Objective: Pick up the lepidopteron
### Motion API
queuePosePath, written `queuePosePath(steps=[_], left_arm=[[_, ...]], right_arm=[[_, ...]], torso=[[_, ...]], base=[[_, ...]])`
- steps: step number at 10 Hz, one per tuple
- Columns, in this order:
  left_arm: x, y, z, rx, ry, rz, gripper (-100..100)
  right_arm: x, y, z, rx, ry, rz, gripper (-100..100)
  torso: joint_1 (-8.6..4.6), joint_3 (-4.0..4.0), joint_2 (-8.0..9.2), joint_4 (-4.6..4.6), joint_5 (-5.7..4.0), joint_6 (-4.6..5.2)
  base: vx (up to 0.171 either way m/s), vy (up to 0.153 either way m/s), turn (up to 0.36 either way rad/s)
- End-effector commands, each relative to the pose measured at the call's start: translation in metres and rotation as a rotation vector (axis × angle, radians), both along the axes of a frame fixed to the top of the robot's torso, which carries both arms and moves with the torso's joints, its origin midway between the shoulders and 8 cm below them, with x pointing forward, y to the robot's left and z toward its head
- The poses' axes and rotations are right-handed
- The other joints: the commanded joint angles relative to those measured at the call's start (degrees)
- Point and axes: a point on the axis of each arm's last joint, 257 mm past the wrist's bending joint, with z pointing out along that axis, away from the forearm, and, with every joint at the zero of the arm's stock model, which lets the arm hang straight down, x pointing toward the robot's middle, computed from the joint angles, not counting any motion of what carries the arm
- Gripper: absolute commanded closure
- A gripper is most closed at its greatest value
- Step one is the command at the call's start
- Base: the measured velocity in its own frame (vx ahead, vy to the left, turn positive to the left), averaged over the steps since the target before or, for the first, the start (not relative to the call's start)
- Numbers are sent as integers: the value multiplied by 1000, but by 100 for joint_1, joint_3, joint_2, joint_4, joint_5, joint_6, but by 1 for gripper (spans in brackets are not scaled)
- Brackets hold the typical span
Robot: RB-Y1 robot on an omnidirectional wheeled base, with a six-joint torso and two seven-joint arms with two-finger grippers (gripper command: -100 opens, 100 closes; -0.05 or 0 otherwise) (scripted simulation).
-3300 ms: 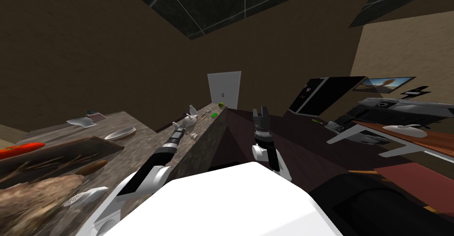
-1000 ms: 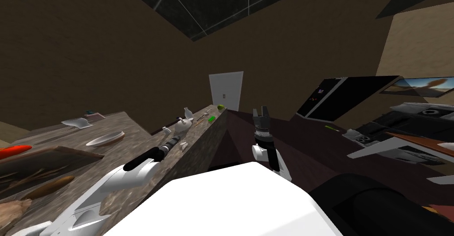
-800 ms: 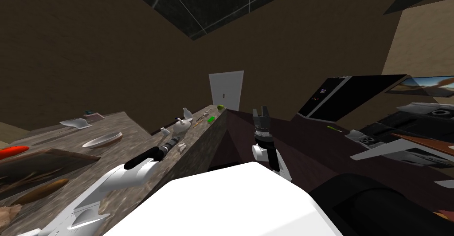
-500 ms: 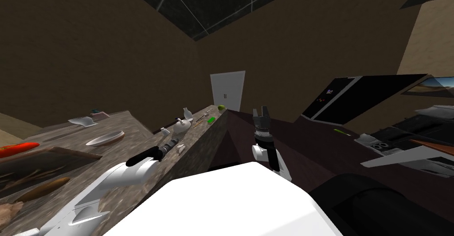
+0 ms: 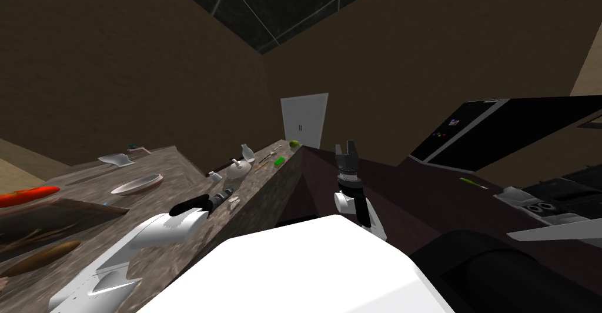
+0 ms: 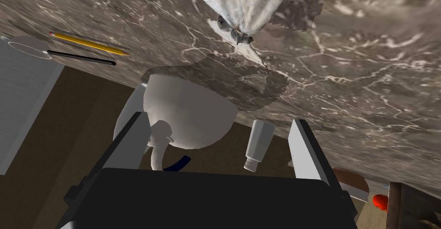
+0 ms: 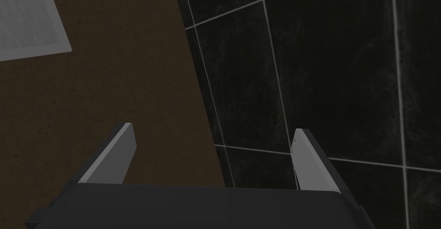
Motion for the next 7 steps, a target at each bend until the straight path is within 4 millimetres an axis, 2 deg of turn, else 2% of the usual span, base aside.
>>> queuePosePath(steps=[1,7], left_arm=[[-8,11,-7,11,59,13,-100],[-38,29,-26,28,222,54,-100]], right_arm=[[0,0,0,0,0,0,0],[0,0,0,0,0,0,0]], torso=[[0,0,0,0,0,0],[2,3,6,1,0,1]], base=[[93,-72,98],[79,-59,65]])
